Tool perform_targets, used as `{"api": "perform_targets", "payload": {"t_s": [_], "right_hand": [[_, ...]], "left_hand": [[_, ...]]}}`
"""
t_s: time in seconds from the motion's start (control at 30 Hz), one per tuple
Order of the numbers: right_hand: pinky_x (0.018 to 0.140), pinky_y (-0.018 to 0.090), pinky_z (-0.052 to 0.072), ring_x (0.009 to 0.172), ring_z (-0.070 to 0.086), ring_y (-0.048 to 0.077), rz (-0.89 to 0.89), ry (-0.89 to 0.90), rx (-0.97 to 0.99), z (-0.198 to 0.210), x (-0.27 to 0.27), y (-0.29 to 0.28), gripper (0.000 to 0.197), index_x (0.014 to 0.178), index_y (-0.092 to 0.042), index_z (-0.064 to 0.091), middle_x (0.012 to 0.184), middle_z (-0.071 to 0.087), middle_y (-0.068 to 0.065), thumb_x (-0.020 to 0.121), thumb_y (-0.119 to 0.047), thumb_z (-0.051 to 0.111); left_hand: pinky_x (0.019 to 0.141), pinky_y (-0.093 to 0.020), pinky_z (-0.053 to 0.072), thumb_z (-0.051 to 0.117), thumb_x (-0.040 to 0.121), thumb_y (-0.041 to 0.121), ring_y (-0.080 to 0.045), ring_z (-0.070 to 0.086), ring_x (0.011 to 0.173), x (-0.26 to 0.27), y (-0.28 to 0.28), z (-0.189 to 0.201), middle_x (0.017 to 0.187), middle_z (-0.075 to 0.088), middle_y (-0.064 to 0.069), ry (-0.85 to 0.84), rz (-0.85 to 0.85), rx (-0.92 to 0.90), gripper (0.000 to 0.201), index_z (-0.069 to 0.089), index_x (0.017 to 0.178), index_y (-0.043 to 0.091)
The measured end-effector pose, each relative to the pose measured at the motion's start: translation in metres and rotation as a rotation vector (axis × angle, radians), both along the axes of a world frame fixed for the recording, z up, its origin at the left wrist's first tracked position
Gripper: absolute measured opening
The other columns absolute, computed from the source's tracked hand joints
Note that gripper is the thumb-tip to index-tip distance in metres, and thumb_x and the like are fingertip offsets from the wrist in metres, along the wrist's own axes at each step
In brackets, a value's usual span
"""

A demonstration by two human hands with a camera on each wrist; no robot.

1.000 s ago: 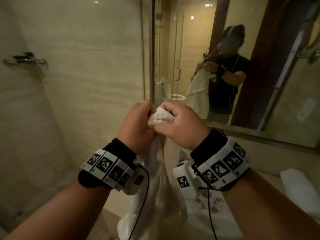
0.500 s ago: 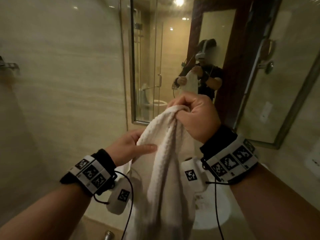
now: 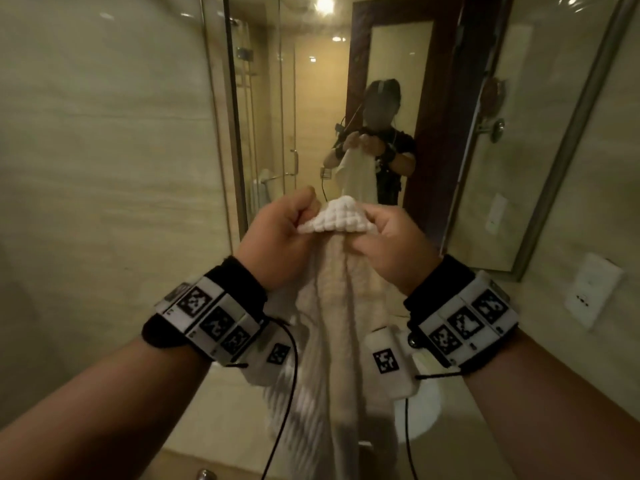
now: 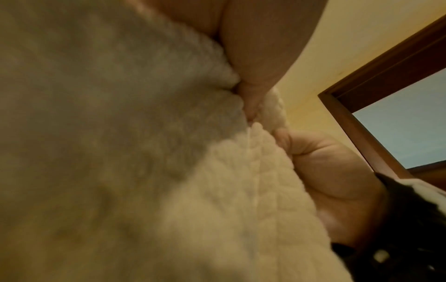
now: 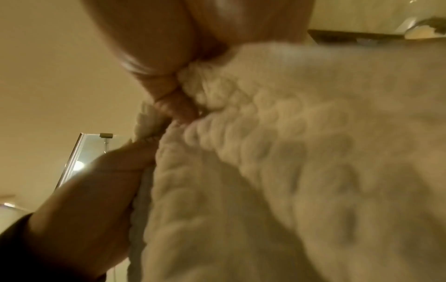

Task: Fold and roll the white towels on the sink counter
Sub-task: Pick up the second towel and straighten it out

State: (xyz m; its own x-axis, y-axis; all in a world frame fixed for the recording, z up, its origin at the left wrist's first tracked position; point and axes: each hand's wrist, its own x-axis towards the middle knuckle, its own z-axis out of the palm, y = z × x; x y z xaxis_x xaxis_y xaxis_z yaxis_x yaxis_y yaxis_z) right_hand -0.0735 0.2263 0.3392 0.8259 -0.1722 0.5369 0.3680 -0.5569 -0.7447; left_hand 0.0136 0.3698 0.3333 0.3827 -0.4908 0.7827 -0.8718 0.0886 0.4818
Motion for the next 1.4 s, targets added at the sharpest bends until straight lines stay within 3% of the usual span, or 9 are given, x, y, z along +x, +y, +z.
{"api": "perform_targets", "payload": {"t_s": [0.17, 0.3, 0.37, 0.5, 0.67, 0.8, 1.13, 1.23, 1.4], "right_hand": [[0.055, 0.035, 0.050, 0.062, 0.062, 0.028, -0.037, -0.145, 0.089, 0.006, -0.006, -0.006, 0.021, 0.075, 0.004, 0.068, 0.066, 0.065, 0.022, 0.083, -0.002, 0.050], [0.054, 0.029, 0.047, 0.060, 0.058, 0.020, -0.018, -0.173, 0.161, 0.008, -0.009, -0.018, 0.028, 0.064, 0.002, 0.060, 0.058, 0.059, 0.013, 0.086, 0.008, 0.044], [0.059, 0.031, 0.047, 0.066, 0.057, 0.026, -0.009, -0.110, 0.129, 0.005, -0.012, -0.028, 0.020, 0.073, 0.012, 0.058, 0.068, 0.057, 0.029, 0.086, 0.010, 0.042], [0.065, 0.028, 0.045, 0.072, 0.057, 0.018, -0.024, 0.152, 0.087, -0.012, -0.017, -0.055, 0.021, 0.070, -0.012, 0.067, 0.072, 0.062, 0.012, 0.066, -0.004, 0.048], [0.081, 0.035, 0.055, 0.100, 0.064, 0.024, 0.449, 0.663, 0.282, -0.053, -0.015, -0.053, 0.055, 0.120, -0.015, 0.058, 0.111, 0.065, 0.009, 0.067, 0.001, 0.063], [0.088, 0.041, 0.054, 0.114, 0.056, 0.033, 0.878, 0.703, 0.607, -0.086, -0.009, -0.035, 0.088, 0.141, -0.017, 0.034, 0.127, 0.053, 0.022, 0.069, -0.009, 0.082], [0.092, 0.040, 0.054, 0.096, 0.069, 0.013, 0.129, 0.576, 0.248, -0.076, -0.022, -0.026, 0.033, 0.105, -0.021, 0.066, 0.104, 0.073, -0.003, 0.075, -0.015, 0.078], [0.088, 0.046, 0.056, 0.094, 0.070, 0.023, 0.152, 0.505, 0.338, -0.058, -0.023, -0.025, 0.040, 0.106, -0.016, 0.062, 0.103, 0.072, 0.006, 0.071, -0.010, 0.079], [0.090, 0.043, 0.055, 0.104, 0.068, 0.024, 0.347, 0.794, 0.208, -0.048, -0.022, -0.018, 0.055, 0.126, -0.022, 0.054, 0.116, 0.069, 0.005, 0.077, -0.010, 0.076]], "left_hand": [[0.081, -0.028, 0.056, 0.083, 0.068, 0.023, -0.007, 0.066, 0.094, 0.003, 0.011, -0.041, 0.105, 0.064, 0.007, 0.429, -0.153, 0.387, 0.060, 0.045, 0.108, 0.048], [0.094, -0.038, 0.052, 0.077, 0.059, 0.059, -0.009, 0.065, 0.095, 0.012, 0.027, -0.118, 0.102, 0.070, 0.010, 0.578, -0.006, 0.769, 0.042, 0.065, 0.095, 0.041], [0.083, -0.036, 0.054, 0.071, 0.059, 0.065, -0.008, 0.064, 0.080, 0.017, 0.037, -0.133, 0.089, 0.071, 0.011, 0.601, -0.008, 0.642, 0.043, 0.070, 0.091, 0.035], [0.055, -0.021, 0.052, 0.065, 0.074, 0.017, -0.010, 0.063, 0.062, 0.017, 0.049, -0.097, 0.067, 0.071, 0.003, 0.813, -0.107, 0.071, 0.014, 0.076, 0.080, 0.022], [0.060, -0.032, 0.045, 0.054, 0.067, 0.031, -0.014, 0.054, 0.065, 0.008, 0.037, -0.043, 0.067, 0.059, 0.009, 0.335, -0.039, 0.016, 0.010, 0.059, 0.065, 0.022], [0.052, -0.014, 0.035, 0.049, 0.075, 0.036, -0.001, 0.048, 0.056, -0.008, 0.018, -0.029, 0.063, 0.056, 0.018, 0.070, 0.055, 0.125, 0.013, 0.048, 0.063, 0.032], [0.053, -0.009, 0.040, 0.072, 0.071, 0.027, 0.003, 0.055, 0.056, 0.013, 0.035, -0.022, 0.065, 0.063, 0.021, 0.097, 0.149, 0.255, 0.015, 0.058, 0.067, 0.029], [0.052, -0.008, 0.040, 0.073, 0.077, 0.007, 0.003, 0.056, 0.056, 0.015, 0.037, -0.025, 0.062, 0.063, 0.021, 0.062, 0.179, 0.280, 0.029, 0.057, 0.066, 0.030], [0.057, -0.012, 0.044, 0.074, 0.077, 0.011, 0.000, 0.061, 0.062, 0.012, 0.039, -0.036, 0.066, 0.066, 0.018, 0.090, 0.163, 0.334, 0.026, 0.061, 0.070, 0.032]]}}
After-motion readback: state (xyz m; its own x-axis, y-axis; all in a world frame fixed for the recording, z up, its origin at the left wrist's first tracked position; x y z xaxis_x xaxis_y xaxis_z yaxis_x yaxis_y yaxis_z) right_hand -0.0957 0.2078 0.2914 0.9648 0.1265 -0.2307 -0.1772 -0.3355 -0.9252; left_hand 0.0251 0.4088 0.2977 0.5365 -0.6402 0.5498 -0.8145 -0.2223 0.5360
